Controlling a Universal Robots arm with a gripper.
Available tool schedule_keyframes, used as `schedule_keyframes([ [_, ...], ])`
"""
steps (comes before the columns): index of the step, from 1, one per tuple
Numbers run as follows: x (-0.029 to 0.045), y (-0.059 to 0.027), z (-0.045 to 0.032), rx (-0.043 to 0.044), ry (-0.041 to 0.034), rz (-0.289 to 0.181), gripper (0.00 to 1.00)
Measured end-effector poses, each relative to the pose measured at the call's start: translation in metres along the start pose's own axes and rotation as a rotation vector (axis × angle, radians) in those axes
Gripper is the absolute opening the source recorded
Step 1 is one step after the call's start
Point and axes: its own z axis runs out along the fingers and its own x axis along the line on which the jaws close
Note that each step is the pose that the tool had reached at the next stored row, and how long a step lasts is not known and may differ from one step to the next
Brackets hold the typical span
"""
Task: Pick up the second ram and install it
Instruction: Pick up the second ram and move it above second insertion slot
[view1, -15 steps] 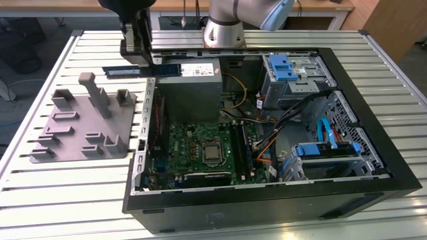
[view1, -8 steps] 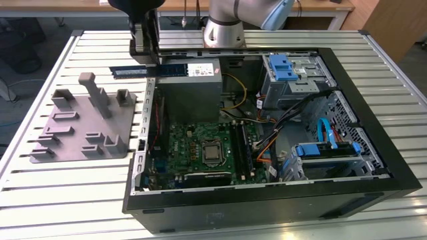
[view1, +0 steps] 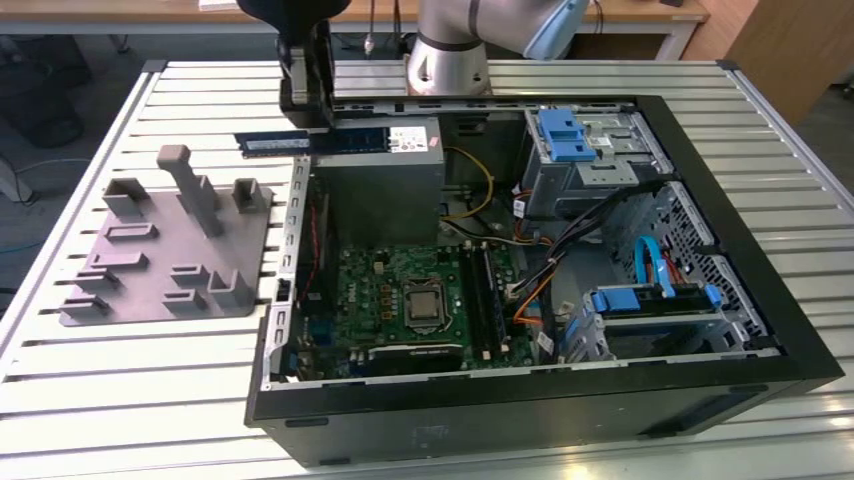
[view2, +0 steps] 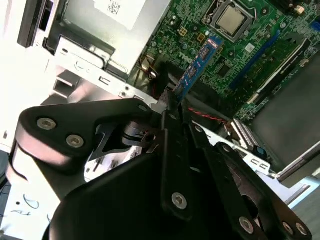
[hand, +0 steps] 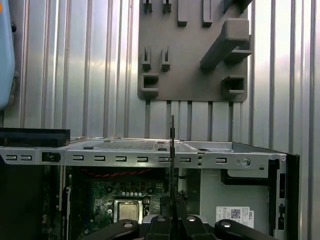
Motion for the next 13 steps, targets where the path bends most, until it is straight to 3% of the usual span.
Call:
schedule_keyframes([
  [13, 0.0004, -0.0225, 0.0002, -0.0002, 0.0001, 0.000, 0.14],
])
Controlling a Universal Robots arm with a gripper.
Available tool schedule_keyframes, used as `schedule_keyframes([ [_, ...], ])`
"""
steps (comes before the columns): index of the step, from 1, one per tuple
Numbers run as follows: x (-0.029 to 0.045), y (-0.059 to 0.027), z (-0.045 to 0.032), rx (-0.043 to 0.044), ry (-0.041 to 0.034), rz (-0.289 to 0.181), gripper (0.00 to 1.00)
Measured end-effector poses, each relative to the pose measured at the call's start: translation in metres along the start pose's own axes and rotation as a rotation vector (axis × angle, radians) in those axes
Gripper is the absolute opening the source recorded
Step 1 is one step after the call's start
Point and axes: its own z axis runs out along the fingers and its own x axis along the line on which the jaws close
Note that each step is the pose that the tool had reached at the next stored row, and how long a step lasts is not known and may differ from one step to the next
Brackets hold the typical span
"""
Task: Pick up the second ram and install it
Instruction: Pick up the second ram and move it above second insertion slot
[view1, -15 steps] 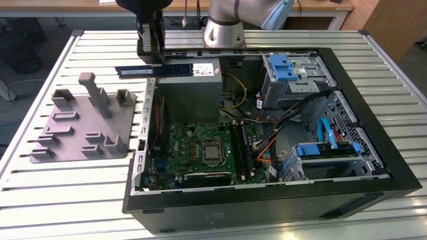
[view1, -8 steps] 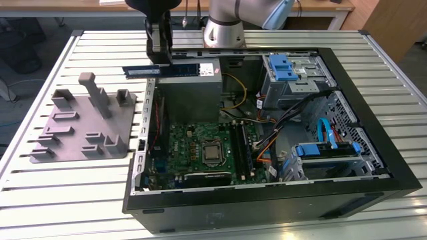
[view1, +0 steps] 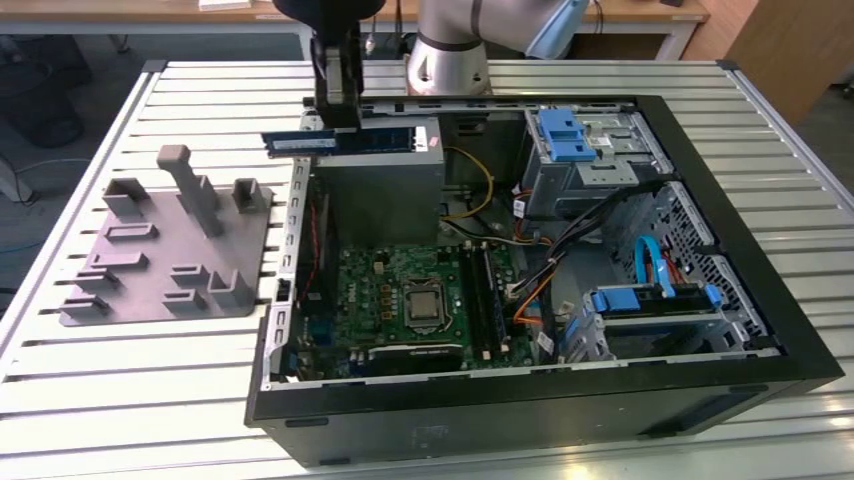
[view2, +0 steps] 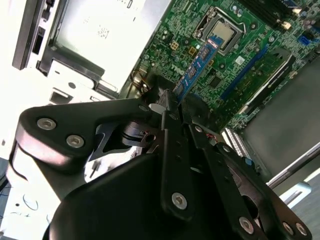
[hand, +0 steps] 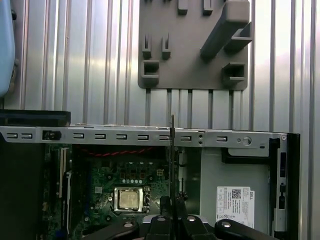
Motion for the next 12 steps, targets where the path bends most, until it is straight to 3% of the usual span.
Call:
schedule_keyframes([
  [12, 0.0003, -0.0186, 0.0003, 0.0000, -0.0001, 0.000, 0.14],
])
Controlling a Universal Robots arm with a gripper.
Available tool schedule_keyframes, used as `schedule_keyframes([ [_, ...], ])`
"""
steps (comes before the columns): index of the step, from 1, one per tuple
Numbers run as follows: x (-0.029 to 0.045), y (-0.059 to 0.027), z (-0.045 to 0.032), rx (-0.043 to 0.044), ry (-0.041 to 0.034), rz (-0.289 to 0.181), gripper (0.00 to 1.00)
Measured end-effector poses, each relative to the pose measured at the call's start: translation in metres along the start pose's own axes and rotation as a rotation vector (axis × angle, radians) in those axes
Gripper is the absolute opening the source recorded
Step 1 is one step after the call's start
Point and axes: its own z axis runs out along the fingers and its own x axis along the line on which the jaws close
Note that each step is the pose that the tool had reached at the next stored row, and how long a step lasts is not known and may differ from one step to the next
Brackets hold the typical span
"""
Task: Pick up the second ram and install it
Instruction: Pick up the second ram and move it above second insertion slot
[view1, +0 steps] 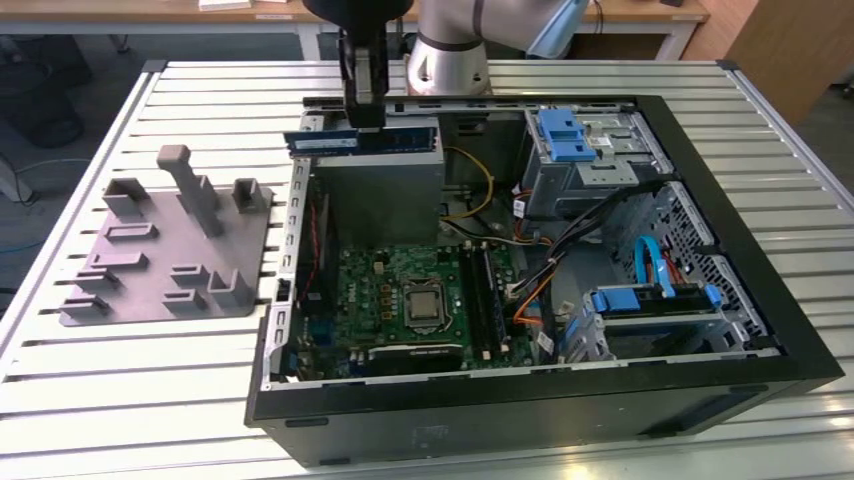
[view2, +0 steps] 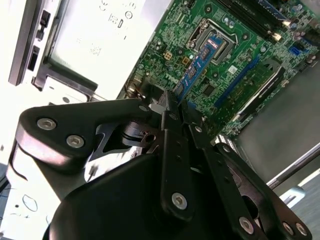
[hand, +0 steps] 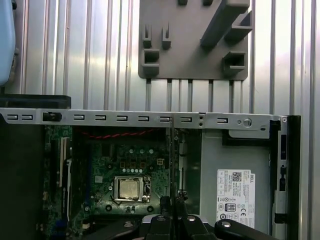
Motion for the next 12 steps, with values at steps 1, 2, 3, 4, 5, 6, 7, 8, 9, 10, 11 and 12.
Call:
schedule_keyframes([
  [1, 0.0000, -0.0015, 0.0000, 0.0000, 0.0000, 0.000, 0.14],
  [2, 0.0000, -0.0031, 0.0000, 0.0000, 0.0000, 0.000, 0.14],
  [3, 0.0001, -0.0046, 0.0000, 0.0000, 0.0000, 0.000, 0.14],
  [4, 0.0001, -0.0061, 0.0000, 0.0000, 0.0000, 0.000, 0.14],
  [5, 0.0001, -0.0075, 0.0000, 0.0000, 0.0000, 0.000, 0.14],
  [6, 0.0001, -0.0089, 0.0001, 0.0000, 0.0000, 0.000, 0.14],
  [7, 0.0002, -0.0103, 0.0001, 0.0000, 0.0000, 0.000, 0.14],
  [8, 0.0002, -0.0116, 0.0001, 0.0000, 0.0000, 0.000, 0.14],
  [9, 0.0002, -0.0129, 0.0001, 0.0000, 0.0000, 0.000, 0.14],
  [10, 0.0002, -0.0142, 0.0002, 0.0000, 0.0000, 0.000, 0.14],
  [11, 0.0002, -0.0157, 0.0002, 0.0000, 0.0000, 0.000, 0.14],
  [12, 0.0003, -0.0191, 0.0003, -0.0001, 0.0000, 0.000, 0.14],
])
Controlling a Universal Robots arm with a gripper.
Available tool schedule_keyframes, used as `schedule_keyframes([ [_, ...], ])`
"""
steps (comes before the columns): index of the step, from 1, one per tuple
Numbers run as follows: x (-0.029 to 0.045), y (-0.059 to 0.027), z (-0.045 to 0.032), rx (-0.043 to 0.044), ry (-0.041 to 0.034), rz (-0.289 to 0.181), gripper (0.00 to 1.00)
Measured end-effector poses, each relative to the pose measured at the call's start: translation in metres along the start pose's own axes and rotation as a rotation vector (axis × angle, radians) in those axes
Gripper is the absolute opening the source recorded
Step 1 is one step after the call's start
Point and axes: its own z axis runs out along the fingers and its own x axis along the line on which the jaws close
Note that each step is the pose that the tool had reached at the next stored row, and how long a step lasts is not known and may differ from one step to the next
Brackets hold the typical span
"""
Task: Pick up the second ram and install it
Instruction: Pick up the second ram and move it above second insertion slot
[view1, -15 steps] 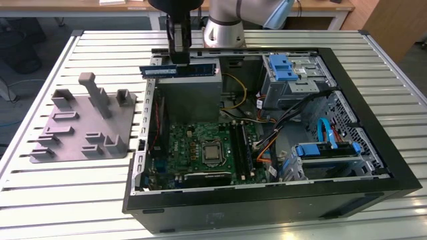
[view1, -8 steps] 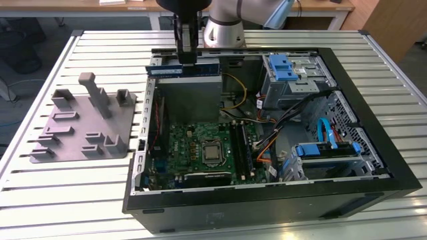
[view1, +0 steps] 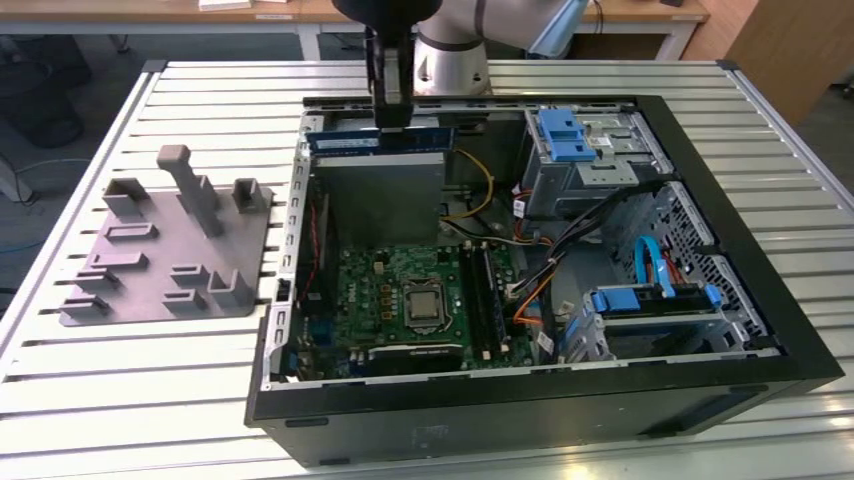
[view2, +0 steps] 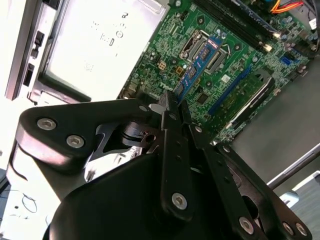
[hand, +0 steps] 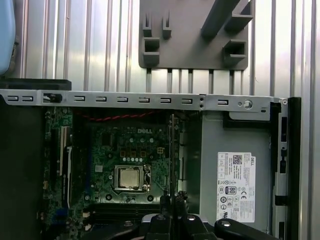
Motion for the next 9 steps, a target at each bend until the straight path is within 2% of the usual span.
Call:
schedule_keyframes([
  [3, 0.0000, -0.0050, 0.0005, -0.0001, 0.0000, 0.000, 0.14],
  [5, 0.0001, -0.0069, 0.0013, -0.0002, -0.0030, 0.000, 0.14],
  [6, 0.0002, -0.0089, 0.0027, -0.0003, -0.0131, 0.000, 0.14],
  [9, 0.0002, -0.0130, 0.0055, 0.0000, -0.0314, 0.001, 0.14],
])
